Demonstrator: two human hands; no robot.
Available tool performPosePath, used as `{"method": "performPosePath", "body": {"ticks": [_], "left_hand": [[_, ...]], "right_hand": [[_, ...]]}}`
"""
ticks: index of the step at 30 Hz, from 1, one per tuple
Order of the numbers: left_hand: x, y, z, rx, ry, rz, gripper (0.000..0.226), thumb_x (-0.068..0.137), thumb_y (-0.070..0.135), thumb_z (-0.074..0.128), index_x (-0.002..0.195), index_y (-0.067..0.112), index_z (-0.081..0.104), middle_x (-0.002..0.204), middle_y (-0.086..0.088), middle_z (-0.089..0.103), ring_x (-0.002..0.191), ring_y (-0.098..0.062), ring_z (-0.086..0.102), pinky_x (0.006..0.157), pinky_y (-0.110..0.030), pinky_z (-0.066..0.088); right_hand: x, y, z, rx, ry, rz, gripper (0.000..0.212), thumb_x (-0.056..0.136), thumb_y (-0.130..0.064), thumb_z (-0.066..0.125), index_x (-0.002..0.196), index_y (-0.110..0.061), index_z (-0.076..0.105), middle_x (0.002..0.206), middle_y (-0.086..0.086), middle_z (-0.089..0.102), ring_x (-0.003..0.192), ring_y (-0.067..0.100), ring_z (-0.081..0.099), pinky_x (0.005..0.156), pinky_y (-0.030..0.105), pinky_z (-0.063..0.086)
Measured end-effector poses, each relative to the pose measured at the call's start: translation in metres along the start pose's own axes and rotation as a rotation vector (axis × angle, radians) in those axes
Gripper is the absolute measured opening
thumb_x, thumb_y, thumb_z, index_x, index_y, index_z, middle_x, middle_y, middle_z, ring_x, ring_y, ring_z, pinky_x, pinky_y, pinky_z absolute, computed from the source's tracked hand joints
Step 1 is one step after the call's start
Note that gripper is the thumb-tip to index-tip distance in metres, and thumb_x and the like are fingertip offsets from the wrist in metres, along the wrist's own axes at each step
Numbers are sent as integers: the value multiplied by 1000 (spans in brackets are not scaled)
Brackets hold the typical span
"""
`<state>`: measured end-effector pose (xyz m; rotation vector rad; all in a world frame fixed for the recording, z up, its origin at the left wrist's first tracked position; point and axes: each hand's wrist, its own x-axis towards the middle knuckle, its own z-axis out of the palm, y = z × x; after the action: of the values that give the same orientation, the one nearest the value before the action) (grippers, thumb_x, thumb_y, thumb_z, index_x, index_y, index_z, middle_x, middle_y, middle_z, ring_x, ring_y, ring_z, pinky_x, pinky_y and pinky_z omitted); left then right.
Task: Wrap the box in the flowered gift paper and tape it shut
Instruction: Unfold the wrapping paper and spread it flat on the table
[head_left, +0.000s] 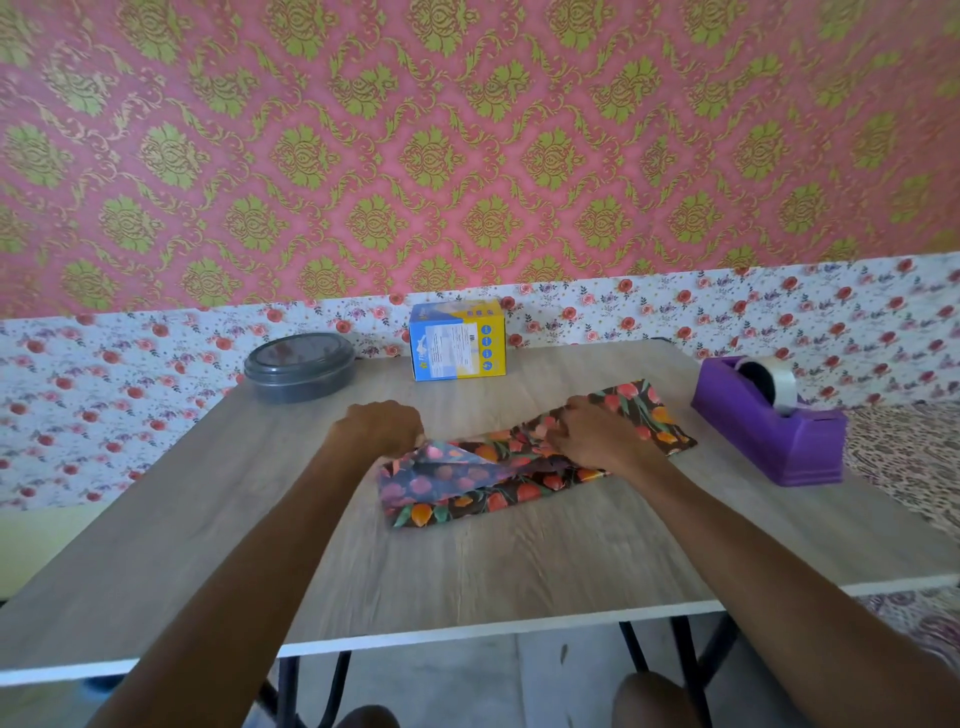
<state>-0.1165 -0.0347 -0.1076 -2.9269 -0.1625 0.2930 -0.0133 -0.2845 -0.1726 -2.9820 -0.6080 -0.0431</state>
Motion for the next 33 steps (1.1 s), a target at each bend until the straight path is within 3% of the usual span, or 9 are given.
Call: {"method": "performPosePath", "body": {"ticks": [4, 8, 13, 17, 19, 21, 24, 28, 33], "left_hand": [[-8, 25, -20, -19, 388, -105, 27, 89, 2, 56, 111, 12, 68, 117, -7, 63, 108, -27, 63, 83, -34, 48], [-5, 54, -32, 52, 476, -41, 25, 88, 2, 55, 105, 13, 70, 104, -8, 67, 95, -27, 67, 67, -30, 44], [7, 76, -11, 0, 466, -24, 22, 93, 7, 50, 110, 8, 63, 107, -11, 64, 98, -28, 65, 71, -31, 42], [29, 92, 14, -429, 482, 46, 25, 95, 11, 49, 116, 10, 63, 111, -13, 65, 100, -31, 64, 83, -37, 51], [44, 97, 32, -607, 398, 112, 33, 100, 20, 46, 128, 7, 57, 127, -15, 59, 116, -34, 57, 97, -42, 48], [54, 99, 55, -567, 224, 151, 50, 105, 35, 32, 146, 7, 37, 151, -12, 36, 140, -36, 33, 114, -46, 29], [58, 95, 85, -426, 154, 116, 59, 105, 46, 16, 156, 15, 11, 164, -6, 7, 151, -26, 4, 121, -48, 4], [54, 96, 90, -342, 208, 104, 59, 105, 45, 14, 156, 18, 8, 164, -3, 4, 150, -23, 2, 121, -49, 1], [56, 86, 89, -305, 134, 138, 58, 105, 43, 14, 156, 19, 1, 164, -2, -3, 151, -21, -3, 121, -49, -1]], "right_hand": [[3, 5, 20, -26, -24, -32, 54, 97, -54, 38, 133, -15, 51, 134, 13, 56, 119, 33, 55, 92, 40, 47], [0, 6, 32, -64, -50, -5, 59, 96, -63, 30, 149, -36, 33, 152, 4, 39, 136, 34, 41, 105, 53, 39], [-3, 3, 34, -116, -37, 16, 60, 95, -67, 28, 149, -41, 30, 154, 2, 38, 139, 37, 34, 107, 57, 35], [-9, 4, 34, -129, 26, -37, 58, 93, -66, 30, 143, -39, 40, 145, 5, 48, 133, 37, 41, 103, 54, 40], [-11, 6, 37, -130, 38, -37, 62, 90, -70, 26, 142, -38, 40, 144, 6, 48, 134, 39, 39, 105, 56, 37], [-14, 8, 39, -51, 2, 19, 63, 92, -69, 25, 147, -38, 33, 153, 5, 35, 140, 41, 27, 110, 61, 27], [-16, 13, 39, 53, -113, 106, 59, 97, -64, 17, 152, -45, 14, 164, -2, 8, 149, 40, 3, 115, 65, 9], [-10, 20, 35, 45, -218, 126, 60, 97, -66, 11, 153, -47, 1, 164, -6, -8, 150, 37, -9, 116, 65, -3], [-4, 33, 30, 45, -255, 108, 55, 100, -60, 13, 152, -48, -1, 164, -9, -11, 150, 35, -11, 116, 64, -2]]}}
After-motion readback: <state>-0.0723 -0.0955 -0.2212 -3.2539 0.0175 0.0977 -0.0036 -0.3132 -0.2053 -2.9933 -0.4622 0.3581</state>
